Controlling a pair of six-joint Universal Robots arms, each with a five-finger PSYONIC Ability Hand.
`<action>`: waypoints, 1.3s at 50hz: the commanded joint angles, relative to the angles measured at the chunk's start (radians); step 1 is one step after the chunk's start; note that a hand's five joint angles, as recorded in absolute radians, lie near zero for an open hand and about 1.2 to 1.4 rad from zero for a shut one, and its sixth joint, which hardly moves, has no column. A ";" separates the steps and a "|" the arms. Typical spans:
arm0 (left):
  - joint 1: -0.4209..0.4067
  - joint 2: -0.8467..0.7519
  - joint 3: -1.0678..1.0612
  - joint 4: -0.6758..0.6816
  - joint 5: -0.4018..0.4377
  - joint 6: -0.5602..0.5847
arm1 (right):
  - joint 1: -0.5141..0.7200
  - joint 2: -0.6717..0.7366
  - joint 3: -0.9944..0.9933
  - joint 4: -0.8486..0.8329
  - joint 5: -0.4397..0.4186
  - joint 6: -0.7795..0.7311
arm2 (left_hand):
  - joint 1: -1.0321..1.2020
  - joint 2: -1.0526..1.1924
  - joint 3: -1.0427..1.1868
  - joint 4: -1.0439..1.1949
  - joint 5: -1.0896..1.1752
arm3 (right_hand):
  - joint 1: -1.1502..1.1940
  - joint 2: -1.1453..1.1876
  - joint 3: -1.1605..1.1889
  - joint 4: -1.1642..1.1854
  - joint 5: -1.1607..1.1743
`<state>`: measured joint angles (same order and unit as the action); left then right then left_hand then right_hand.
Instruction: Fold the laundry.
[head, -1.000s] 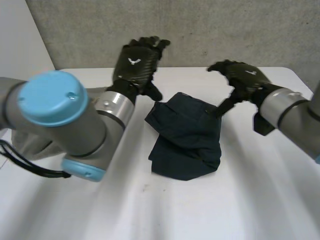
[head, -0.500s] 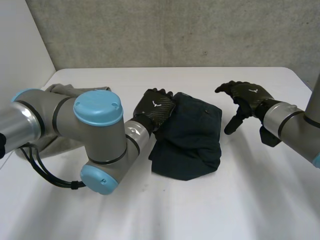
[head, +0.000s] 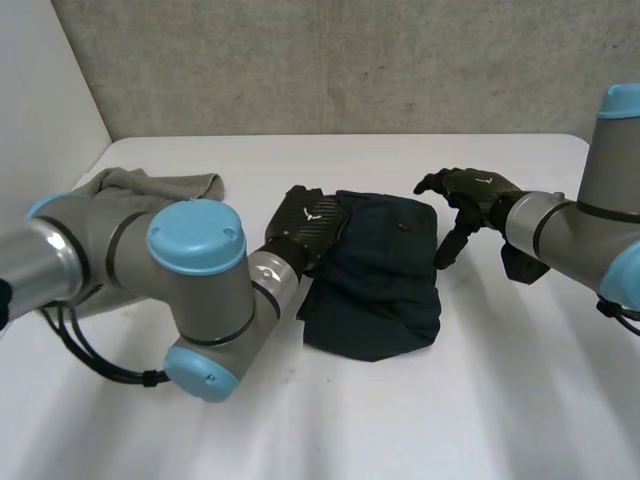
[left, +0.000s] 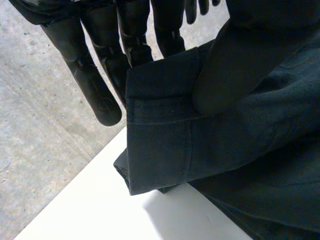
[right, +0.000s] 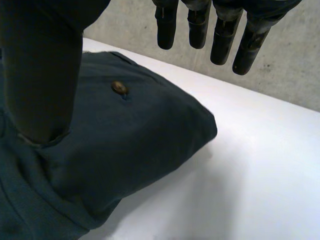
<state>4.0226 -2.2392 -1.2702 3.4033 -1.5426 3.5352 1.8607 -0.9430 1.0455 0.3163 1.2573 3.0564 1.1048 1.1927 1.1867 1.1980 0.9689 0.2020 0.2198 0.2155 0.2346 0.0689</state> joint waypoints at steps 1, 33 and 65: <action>-0.016 0.151 -0.165 -0.004 -0.040 -0.001 | 0.040 0.078 -0.123 0.089 -0.013 0.002 | 0.291 0.204 0.210 0.198 0.253 | -0.027 -0.045 -0.041 -0.060 -0.069; 0.020 0.053 0.095 -0.041 -0.033 -0.257 | 0.117 0.181 -0.068 0.029 0.056 -0.110 | -0.583 -0.671 -0.665 -0.676 -0.622 | -0.027 -0.045 -0.041 -0.060 -0.069; 0.013 -0.134 0.100 -0.171 -0.070 -0.066 | 0.118 0.210 -0.059 -0.042 0.051 -0.030 | -0.636 -0.724 -0.718 -0.729 -0.675 | -0.027 -0.045 -0.041 -0.060 -0.069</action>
<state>4.0369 -2.3456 -1.1722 3.2285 -1.5915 3.4003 1.9785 -0.8064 1.0168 0.2621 1.3037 3.0803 0.4705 0.4564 0.4602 0.4452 0.2906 0.1462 0.2198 0.2100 0.2346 0.0690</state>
